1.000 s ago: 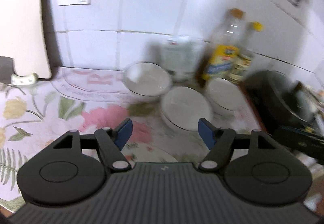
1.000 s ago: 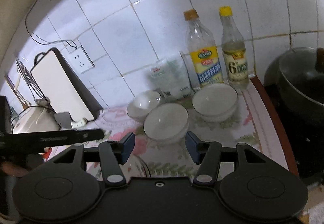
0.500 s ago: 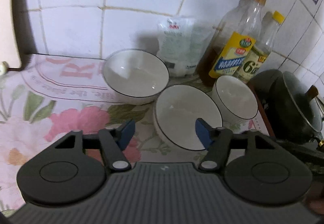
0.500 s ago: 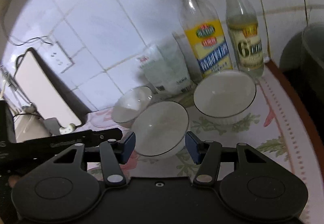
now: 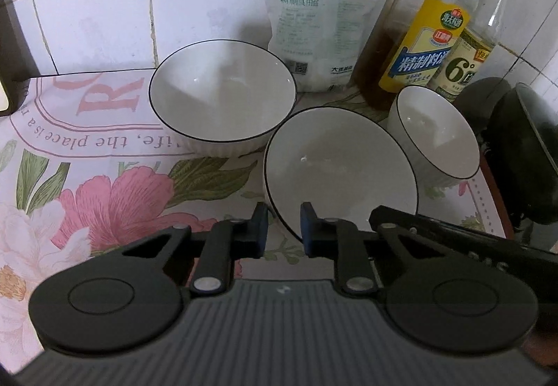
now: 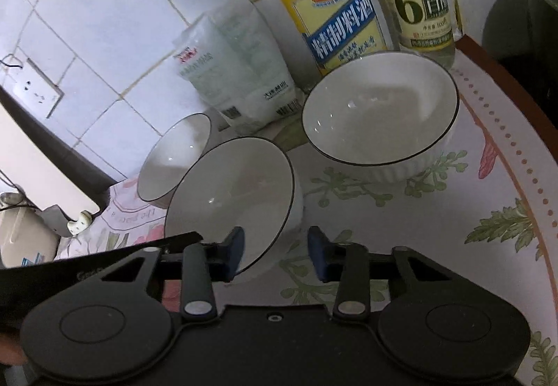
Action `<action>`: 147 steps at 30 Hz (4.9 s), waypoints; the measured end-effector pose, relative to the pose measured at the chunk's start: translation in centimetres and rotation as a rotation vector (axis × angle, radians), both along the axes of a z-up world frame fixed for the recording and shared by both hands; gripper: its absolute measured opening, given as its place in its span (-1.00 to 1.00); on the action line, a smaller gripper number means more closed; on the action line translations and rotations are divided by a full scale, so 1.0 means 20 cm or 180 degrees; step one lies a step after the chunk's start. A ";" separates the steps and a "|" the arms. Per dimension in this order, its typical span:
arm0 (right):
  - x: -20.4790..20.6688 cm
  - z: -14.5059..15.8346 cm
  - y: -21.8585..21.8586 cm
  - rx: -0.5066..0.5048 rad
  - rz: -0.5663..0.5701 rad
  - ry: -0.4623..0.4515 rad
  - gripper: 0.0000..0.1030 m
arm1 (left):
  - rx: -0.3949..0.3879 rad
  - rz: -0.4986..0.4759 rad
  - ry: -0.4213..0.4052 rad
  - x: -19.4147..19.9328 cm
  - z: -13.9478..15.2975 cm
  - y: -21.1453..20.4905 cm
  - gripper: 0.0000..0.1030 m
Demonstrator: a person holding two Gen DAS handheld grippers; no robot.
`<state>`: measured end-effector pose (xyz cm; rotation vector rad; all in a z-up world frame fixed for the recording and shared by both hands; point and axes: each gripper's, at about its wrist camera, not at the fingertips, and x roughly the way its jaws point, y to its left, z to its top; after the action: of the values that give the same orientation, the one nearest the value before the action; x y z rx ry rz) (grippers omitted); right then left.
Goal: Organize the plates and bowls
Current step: 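Close the right gripper on the white bowl's rim, then lift the white bowl and carry it beside the plate stack, then lower the white bowl onto the cloth and open the right gripper, then move the right gripper to a second white bowl and close on its rim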
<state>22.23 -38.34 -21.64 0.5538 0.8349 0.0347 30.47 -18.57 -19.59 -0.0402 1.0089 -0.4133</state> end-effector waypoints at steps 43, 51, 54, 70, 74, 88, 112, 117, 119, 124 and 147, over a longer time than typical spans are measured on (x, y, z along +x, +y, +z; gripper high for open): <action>-0.67 0.43 -0.07 -0.0174 -0.0142 0.0089 -0.56 | 0.0075 -0.0498 -0.0177 -0.70 0.43 -0.13 -0.75; -0.80 0.34 -0.11 -0.0148 -0.0188 0.0192 -0.56 | 0.0000 -0.0509 0.0008 -0.78 0.32 -0.14 -0.75; -0.82 0.31 -0.12 -0.0146 -0.0198 0.0229 -0.56 | 0.0006 -0.0506 0.0039 -0.80 0.28 -0.16 -0.75; -0.85 0.09 -0.18 -0.0042 -0.0271 0.0366 -0.56 | 0.0140 -0.0399 0.0210 -0.80 0.13 -0.25 -0.76; -0.84 0.07 -0.17 -0.0148 -0.0244 0.0387 -0.56 | 0.0187 -0.0392 0.0272 -0.80 0.07 -0.26 -0.76; -0.85 0.11 -0.15 -0.0254 -0.0200 0.0166 -0.43 | 0.0191 -0.0447 0.0348 -0.81 0.05 -0.23 -0.69; -0.94 0.60 -0.12 -0.0590 0.0513 -0.0588 0.24 | -0.0023 -0.0609 0.0095 -0.84 0.44 -0.07 -0.10; -0.92 0.68 -0.15 -0.0750 0.0627 -0.0725 0.24 | 0.0040 -0.0649 0.0046 -0.81 0.47 -0.10 -0.02; -0.90 0.71 -0.17 -0.0766 0.0645 -0.0766 0.24 | 0.0041 -0.0663 0.0037 -0.79 0.48 -0.11 0.03; -0.83 0.74 -0.23 -0.0744 0.0636 -0.0883 0.26 | -0.0007 -0.0635 -0.0086 -0.72 0.51 -0.14 0.24; -0.12 0.23 -0.56 0.0159 0.0042 -0.0119 0.26 | -0.0176 -0.0131 -0.0315 -0.21 0.36 -0.37 0.39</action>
<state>19.90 -49.63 -16.99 0.5930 0.8029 0.0778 26.22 -25.97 -12.42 -0.0483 0.9019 -0.4763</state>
